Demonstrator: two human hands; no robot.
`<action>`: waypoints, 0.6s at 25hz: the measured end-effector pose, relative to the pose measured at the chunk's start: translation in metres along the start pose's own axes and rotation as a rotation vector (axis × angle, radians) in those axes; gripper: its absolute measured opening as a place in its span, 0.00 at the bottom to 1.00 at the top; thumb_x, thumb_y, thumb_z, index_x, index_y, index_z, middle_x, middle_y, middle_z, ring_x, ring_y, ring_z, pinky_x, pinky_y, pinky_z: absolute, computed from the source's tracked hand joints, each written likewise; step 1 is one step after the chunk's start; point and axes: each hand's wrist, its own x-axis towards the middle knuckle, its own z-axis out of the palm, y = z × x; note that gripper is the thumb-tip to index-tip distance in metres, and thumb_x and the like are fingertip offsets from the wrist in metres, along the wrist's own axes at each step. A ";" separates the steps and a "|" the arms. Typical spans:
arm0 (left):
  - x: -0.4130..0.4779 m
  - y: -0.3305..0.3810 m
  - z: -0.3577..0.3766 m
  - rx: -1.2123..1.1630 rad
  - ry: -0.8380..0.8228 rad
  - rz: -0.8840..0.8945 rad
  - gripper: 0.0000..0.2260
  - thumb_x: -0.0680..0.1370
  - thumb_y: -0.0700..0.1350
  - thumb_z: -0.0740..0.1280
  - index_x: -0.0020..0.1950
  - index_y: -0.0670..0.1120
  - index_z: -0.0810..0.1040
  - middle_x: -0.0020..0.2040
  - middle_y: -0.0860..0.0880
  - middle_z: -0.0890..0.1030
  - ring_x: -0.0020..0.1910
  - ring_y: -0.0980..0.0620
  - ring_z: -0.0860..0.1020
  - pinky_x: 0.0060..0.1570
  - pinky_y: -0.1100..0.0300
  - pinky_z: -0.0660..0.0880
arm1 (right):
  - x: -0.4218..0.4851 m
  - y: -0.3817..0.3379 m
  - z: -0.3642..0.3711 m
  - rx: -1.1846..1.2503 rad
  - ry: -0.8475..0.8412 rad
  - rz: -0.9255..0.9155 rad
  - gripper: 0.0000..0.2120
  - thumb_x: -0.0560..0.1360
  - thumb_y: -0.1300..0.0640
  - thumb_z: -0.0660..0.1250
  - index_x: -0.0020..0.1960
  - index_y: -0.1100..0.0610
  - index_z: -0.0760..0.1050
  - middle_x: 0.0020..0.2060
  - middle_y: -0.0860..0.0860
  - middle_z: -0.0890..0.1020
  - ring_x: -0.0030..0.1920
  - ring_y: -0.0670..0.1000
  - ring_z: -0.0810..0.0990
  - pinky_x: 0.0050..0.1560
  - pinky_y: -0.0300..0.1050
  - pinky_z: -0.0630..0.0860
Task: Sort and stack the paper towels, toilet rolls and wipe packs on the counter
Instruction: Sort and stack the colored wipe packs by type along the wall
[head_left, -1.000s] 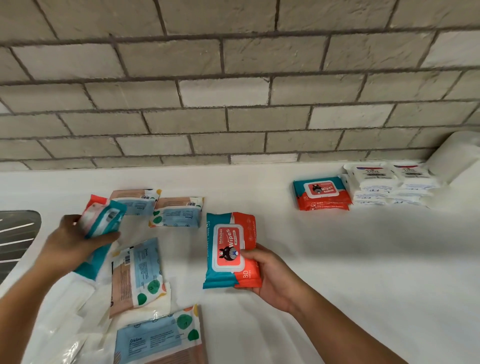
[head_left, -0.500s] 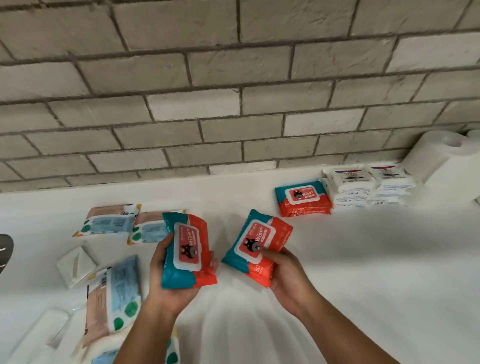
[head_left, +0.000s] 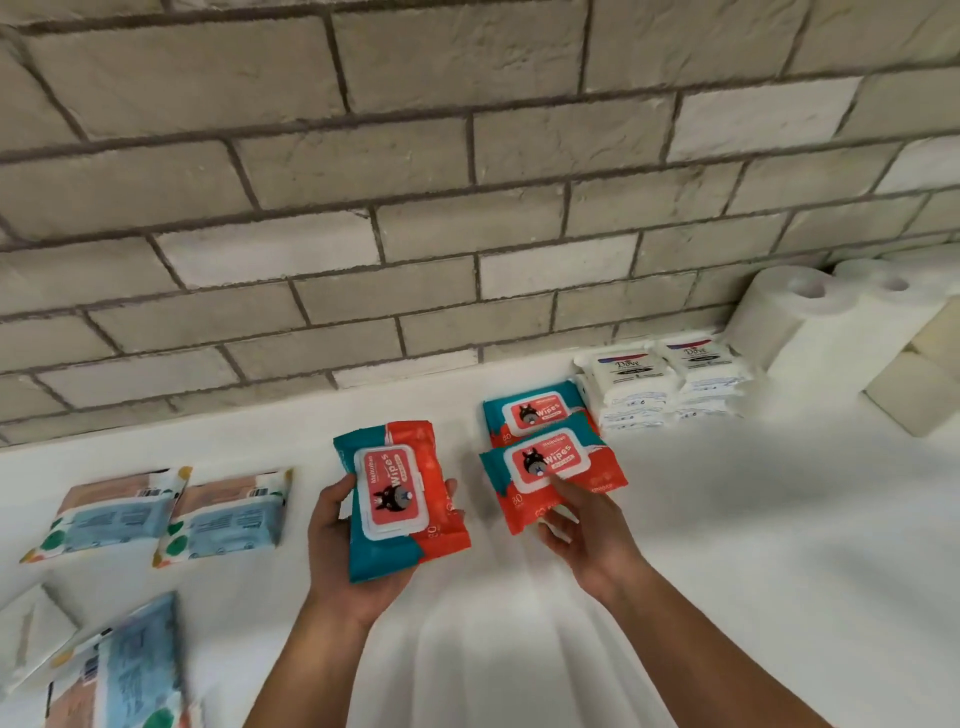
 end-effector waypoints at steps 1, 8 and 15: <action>0.007 0.000 0.004 0.017 -0.004 -0.002 0.27 0.79 0.59 0.58 0.75 0.48 0.72 0.74 0.40 0.72 0.73 0.34 0.69 0.71 0.33 0.63 | 0.008 -0.004 0.000 0.009 0.003 -0.002 0.19 0.76 0.55 0.74 0.66 0.52 0.77 0.55 0.56 0.87 0.59 0.59 0.85 0.61 0.56 0.79; 0.032 -0.008 0.037 0.184 -0.002 0.107 0.26 0.72 0.42 0.65 0.71 0.45 0.75 0.65 0.38 0.79 0.58 0.38 0.81 0.60 0.38 0.76 | 0.062 -0.020 0.012 0.014 -0.079 -0.028 0.18 0.79 0.59 0.71 0.68 0.55 0.75 0.57 0.58 0.86 0.58 0.60 0.85 0.62 0.60 0.80; 0.055 -0.007 0.044 0.551 0.158 -0.001 0.23 0.75 0.35 0.70 0.69 0.45 0.75 0.61 0.39 0.83 0.58 0.38 0.83 0.61 0.39 0.77 | 0.086 -0.035 0.029 -0.048 0.137 -0.084 0.18 0.76 0.59 0.75 0.63 0.51 0.75 0.53 0.54 0.86 0.50 0.57 0.87 0.41 0.51 0.85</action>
